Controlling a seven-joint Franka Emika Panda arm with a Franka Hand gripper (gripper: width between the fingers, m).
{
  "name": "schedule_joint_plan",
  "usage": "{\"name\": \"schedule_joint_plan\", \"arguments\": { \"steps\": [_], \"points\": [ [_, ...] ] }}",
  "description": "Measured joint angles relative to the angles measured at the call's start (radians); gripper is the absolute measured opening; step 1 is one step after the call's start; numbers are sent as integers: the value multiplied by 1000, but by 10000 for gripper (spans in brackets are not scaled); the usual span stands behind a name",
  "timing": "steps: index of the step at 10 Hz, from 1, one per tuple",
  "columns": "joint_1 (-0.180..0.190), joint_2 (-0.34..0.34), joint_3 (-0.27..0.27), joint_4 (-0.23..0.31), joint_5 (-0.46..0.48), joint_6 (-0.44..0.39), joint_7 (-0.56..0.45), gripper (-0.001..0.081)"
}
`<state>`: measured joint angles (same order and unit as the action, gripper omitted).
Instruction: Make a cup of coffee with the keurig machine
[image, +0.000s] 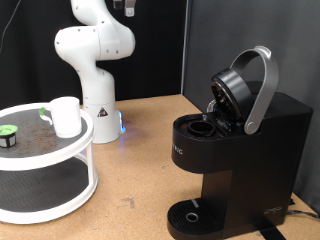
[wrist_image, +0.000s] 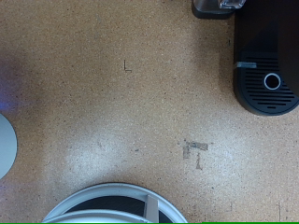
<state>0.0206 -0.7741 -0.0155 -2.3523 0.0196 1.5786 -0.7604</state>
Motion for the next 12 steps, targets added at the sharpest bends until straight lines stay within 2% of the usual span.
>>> {"name": "schedule_joint_plan", "arguments": {
  "steps": [2,6,9,12],
  "points": [
    [-2,-5,-34,-6,-22,-3,-65,807],
    [-27,-27,-161,-7,-103,-39,-212,807],
    [-33,-33,-183,-10,-106,-30,-239,807],
    [-48,-46,-275,-11,-159,-21,-349,807]
  ]
}}
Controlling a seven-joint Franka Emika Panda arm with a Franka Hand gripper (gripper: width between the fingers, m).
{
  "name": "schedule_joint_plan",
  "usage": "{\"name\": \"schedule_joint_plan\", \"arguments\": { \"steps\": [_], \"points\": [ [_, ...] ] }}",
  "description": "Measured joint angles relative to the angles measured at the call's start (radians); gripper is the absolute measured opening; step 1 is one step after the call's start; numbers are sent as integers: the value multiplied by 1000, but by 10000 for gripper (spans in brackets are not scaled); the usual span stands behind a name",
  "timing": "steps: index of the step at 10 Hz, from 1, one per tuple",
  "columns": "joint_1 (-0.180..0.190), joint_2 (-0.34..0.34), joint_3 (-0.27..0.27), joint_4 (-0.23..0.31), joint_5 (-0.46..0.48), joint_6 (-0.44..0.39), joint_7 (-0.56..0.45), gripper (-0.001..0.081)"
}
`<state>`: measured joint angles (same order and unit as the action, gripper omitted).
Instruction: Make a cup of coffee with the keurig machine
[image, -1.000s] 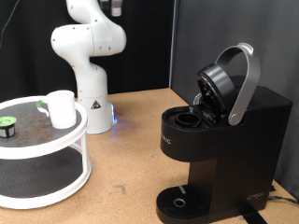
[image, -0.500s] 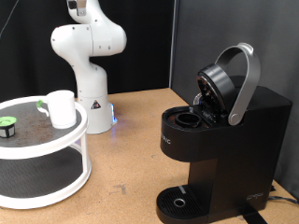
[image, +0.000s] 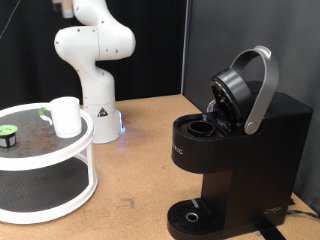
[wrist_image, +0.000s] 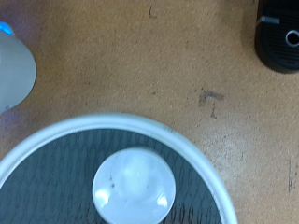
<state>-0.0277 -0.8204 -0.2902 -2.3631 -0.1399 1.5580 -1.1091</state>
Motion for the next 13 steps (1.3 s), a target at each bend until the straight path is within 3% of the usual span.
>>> {"name": "schedule_joint_plan", "arguments": {
  "steps": [8,10,11,13],
  "points": [
    [-48,16,-234,55,-155,-7,-194,807],
    [-46,30,-248,70,-155,-15,-213,807],
    [-39,28,-250,69,-149,-24,-256,807],
    [3,24,-256,69,-173,-33,-466,807]
  ]
}}
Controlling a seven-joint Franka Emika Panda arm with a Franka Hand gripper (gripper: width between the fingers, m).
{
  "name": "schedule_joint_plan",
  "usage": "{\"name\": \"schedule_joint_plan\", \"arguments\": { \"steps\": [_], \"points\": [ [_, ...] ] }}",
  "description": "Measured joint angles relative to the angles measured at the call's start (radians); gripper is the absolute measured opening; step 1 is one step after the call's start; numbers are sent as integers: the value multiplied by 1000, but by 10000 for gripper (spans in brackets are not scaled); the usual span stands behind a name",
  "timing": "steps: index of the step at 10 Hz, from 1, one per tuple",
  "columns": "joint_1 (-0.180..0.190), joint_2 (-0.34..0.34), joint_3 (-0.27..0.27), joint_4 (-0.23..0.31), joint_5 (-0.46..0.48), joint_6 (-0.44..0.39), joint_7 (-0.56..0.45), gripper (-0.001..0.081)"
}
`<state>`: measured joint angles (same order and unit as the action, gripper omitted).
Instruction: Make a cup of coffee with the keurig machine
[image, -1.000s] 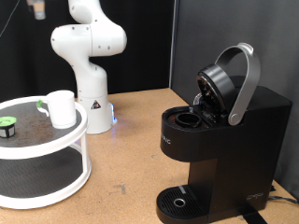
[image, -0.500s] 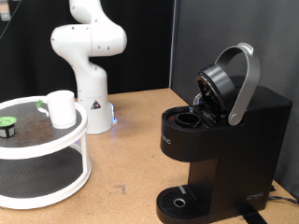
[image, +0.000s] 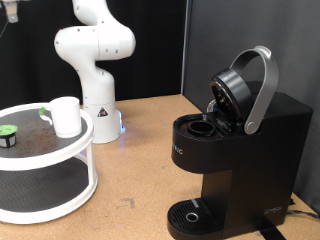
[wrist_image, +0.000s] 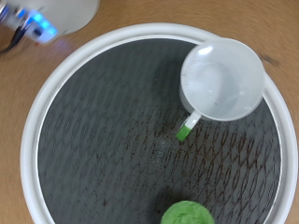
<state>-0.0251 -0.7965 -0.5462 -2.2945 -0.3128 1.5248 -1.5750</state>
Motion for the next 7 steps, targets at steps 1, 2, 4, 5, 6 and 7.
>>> {"name": "schedule_joint_plan", "arguments": {
  "steps": [1,2,4,5,6,7],
  "points": [
    [22,-1,0,-3,-30,12,-99,807],
    [39,-5,-1,-8,-53,20,-174,807],
    [35,-3,-11,-12,-35,17,-158,807],
    [39,-1,-35,-24,-33,22,-204,807],
    [44,7,-64,-44,-43,49,-243,807],
    [52,21,-91,-68,-54,97,-272,807]
  ]
}}
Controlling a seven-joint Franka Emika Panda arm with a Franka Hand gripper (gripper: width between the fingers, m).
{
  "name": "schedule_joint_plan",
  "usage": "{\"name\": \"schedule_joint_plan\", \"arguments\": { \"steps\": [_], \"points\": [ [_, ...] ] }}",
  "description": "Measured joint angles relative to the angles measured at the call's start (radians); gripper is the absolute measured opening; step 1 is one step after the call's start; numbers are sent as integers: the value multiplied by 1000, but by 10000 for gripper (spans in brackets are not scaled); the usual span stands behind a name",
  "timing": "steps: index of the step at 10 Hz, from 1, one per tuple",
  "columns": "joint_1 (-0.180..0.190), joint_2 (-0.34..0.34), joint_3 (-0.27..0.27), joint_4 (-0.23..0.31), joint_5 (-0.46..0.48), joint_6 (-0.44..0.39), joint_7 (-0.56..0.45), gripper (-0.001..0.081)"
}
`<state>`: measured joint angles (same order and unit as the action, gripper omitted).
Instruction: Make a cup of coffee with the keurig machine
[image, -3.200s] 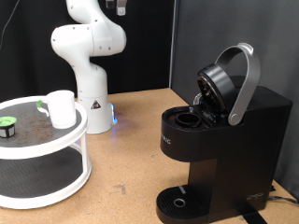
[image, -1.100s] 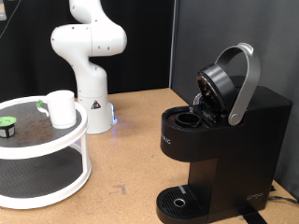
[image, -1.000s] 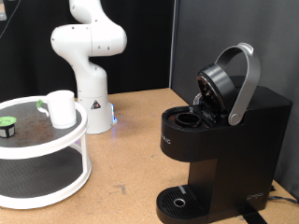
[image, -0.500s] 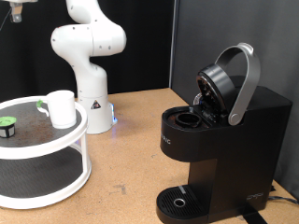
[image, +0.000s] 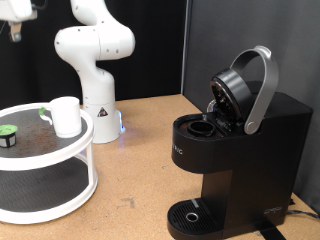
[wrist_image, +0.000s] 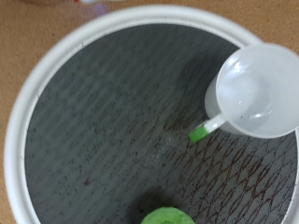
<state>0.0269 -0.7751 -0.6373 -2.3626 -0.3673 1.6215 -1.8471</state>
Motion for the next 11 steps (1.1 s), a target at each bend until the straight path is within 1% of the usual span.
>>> {"name": "schedule_joint_plan", "arguments": {
  "steps": [1,3,4,6,7,9,11],
  "points": [
    [5,18,-22,-24,-11,67,-9,807],
    [6,72,-50,-63,-39,196,12,807],
    [6,112,-55,-63,-42,231,26,807],
    [9,108,-59,-68,-25,232,6,807],
    [12,108,-67,-86,-17,267,-7,807],
    [15,121,-78,-164,-24,405,-6,807],
    [16,160,-94,-232,-57,516,-8,807]
  ]
}}
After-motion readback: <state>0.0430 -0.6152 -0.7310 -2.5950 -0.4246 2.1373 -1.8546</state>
